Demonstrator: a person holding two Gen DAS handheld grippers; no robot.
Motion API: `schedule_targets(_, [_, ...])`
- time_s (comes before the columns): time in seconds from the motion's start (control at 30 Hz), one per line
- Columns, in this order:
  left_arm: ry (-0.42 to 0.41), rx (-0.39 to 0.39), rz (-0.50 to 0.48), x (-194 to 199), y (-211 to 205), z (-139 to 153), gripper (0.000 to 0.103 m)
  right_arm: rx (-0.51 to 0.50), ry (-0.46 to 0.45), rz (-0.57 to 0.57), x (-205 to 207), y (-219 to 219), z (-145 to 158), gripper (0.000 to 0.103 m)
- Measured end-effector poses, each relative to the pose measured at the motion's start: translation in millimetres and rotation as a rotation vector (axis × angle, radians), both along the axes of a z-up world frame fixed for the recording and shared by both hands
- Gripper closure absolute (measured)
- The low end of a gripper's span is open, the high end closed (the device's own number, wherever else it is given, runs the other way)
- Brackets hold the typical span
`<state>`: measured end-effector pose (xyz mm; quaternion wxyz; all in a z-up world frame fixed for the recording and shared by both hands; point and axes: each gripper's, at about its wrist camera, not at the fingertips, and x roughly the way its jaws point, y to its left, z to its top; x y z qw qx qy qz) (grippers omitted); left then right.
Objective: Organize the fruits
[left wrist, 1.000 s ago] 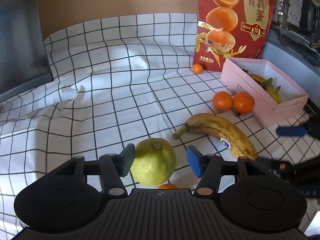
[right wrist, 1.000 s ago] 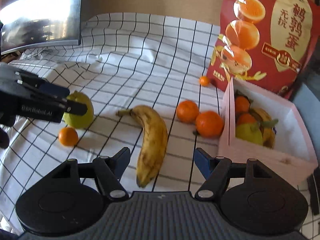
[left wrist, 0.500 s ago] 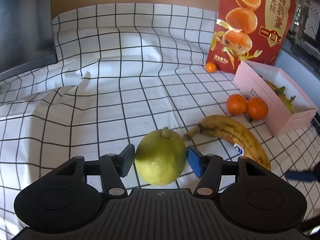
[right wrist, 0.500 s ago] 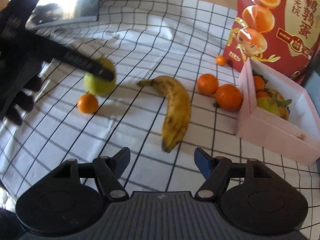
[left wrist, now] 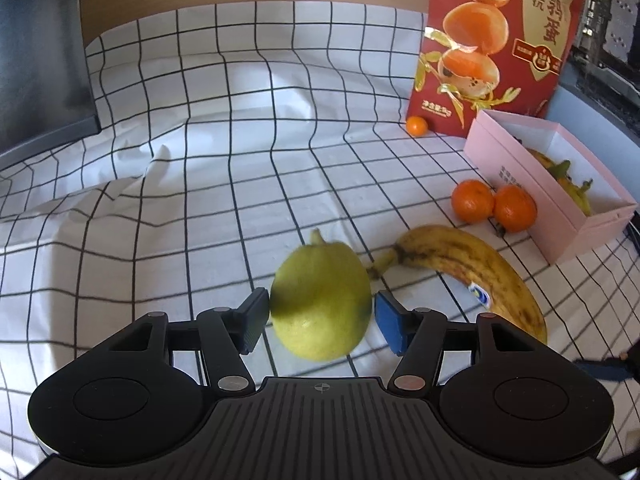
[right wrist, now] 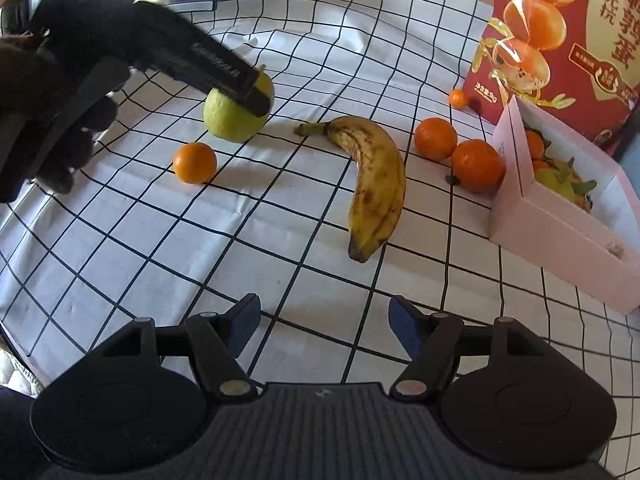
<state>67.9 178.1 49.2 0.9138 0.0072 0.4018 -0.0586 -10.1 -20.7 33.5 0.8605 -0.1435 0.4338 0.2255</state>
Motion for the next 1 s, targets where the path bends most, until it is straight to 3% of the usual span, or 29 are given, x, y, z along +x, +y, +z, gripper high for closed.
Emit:
schedule_targets(0.2, [0.012,-0.041,0.007,-10,4,2,0.04,0.011,0.006,-0.018,4,-4,-1,0.027])
schedule_targets(0.57, [0.026,-0.043,0.012,-11,5,-3,0.04,0.071,0.043,-0.066,11,-12,-8,0.016])
schedule_targets(0.7, [0.073,-0.116,-0.009,-9,8,-9,0.045,0.059,0.047,-0.053,12,-11,-6,0.016])
schedule_targets(0.83, [0.054,-0.135,0.0,-18,12,-6,0.045,0.064,-0.024,-0.017,19,-6,12,0.016])
schedule_targets(1.0, [0.008,-0.16,0.078,-37,34,4,0.045,0.043,-0.123,0.099,46,26,37,0.016])
